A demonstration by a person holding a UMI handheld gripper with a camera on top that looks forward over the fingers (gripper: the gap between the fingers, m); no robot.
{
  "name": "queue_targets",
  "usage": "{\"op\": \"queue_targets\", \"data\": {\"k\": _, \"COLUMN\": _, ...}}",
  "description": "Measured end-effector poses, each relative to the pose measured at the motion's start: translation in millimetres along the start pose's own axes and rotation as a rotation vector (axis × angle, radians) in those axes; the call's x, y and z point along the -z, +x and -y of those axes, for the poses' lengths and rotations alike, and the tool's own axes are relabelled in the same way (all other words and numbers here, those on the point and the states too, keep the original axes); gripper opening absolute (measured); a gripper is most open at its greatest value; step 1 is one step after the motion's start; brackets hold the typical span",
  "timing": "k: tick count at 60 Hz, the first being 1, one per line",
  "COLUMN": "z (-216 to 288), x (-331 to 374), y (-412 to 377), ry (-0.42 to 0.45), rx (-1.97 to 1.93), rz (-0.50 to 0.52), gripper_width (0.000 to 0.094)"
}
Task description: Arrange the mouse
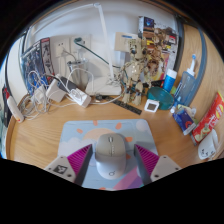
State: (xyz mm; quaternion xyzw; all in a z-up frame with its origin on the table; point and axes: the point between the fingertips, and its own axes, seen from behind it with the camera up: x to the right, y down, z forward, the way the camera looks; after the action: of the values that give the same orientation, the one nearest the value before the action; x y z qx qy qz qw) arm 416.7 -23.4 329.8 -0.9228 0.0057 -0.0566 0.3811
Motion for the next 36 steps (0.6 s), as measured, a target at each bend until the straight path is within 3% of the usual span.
{"op": "queue_targets", "data": {"k": 14, "z": 0.0, "x": 61.2, "y": -8.0, "ry": -0.009, "rx": 0.065, "rz": -0.034, "gripper_width": 0.0868}}
{"op": "queue_targets", "data": {"k": 36, "z": 26.2, "x": 224.7, "y": -70.6, "ry": 0.127, "rx": 0.042, "rz": 0.003, "gripper_width": 0.0865}}
